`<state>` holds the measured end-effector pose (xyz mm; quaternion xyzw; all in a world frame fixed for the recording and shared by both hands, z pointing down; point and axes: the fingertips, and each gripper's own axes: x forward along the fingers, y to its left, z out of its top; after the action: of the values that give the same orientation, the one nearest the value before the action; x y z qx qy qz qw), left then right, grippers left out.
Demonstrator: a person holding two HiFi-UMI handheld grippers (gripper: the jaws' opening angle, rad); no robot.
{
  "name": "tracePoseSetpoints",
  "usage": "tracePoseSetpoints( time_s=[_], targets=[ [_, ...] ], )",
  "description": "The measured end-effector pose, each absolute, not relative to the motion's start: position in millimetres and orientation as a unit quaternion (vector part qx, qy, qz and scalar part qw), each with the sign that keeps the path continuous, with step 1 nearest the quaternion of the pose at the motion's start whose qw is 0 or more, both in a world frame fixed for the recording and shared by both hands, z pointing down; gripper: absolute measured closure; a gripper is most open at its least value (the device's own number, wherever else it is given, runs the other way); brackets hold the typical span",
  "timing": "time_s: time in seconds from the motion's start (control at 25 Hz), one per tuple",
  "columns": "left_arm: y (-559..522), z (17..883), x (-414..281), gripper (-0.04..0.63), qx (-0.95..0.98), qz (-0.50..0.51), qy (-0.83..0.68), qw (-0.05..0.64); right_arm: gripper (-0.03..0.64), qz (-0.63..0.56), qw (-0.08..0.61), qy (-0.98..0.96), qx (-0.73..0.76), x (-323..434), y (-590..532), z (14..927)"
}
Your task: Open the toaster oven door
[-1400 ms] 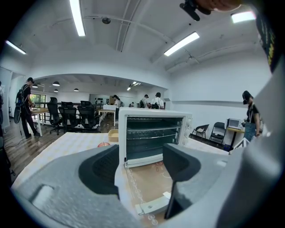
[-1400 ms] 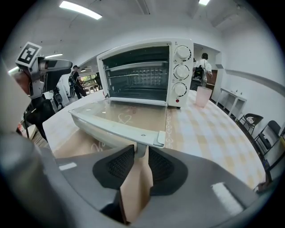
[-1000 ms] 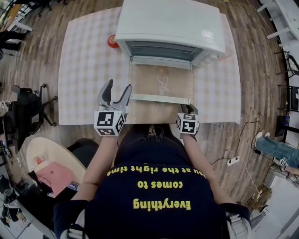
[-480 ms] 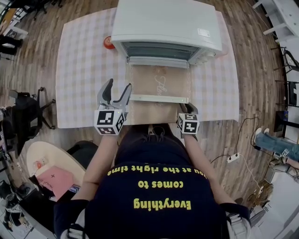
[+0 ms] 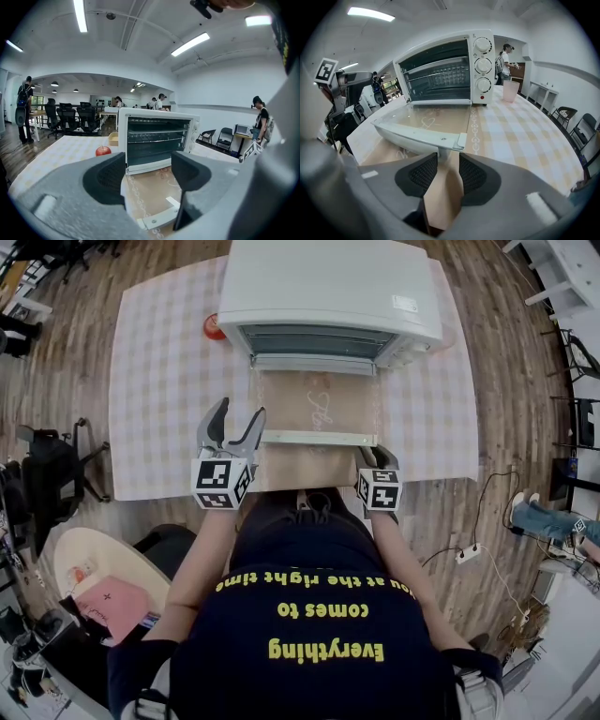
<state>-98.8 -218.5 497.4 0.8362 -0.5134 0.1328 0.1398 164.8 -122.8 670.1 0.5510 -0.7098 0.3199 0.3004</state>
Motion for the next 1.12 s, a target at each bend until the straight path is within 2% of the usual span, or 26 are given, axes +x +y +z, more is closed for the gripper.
tracePoseSetpoints(
  time_s=[0.32,0.48,0.72,0.96,1.12],
  targets=[
    [-220.5,499.6,-99.1,0.288,0.835,0.135,-0.514,0.142,0.46,0.336,0.299,-0.706,0.547,167.9,-109.2,667.5],
    [-221.5,499.2,-98.3,0.288,0.836,0.133,-0.512,0.142,0.488,0.338,0.286,-0.693,0.57,185.6,-107.6,659.9],
    [-224.3,494.9,-98.1,0.288,0.838,0.128,-0.513,0.138,0.495,0.325,0.266,-0.668,0.614,222.4,-120.5,638.6],
    [-227.3,481.8,-97.1,0.288,0.838,0.118,-0.517,0.129,0.506,0.261,0.214,-0.675,0.656,247.8,-152.4,575.1],
    [-228.2,467.2,-96.0,0.331,0.84,0.103,-0.52,0.12,0.522,0.223,0.151,-0.707,0.654,235.3,-179.3,516.2]
  ],
)
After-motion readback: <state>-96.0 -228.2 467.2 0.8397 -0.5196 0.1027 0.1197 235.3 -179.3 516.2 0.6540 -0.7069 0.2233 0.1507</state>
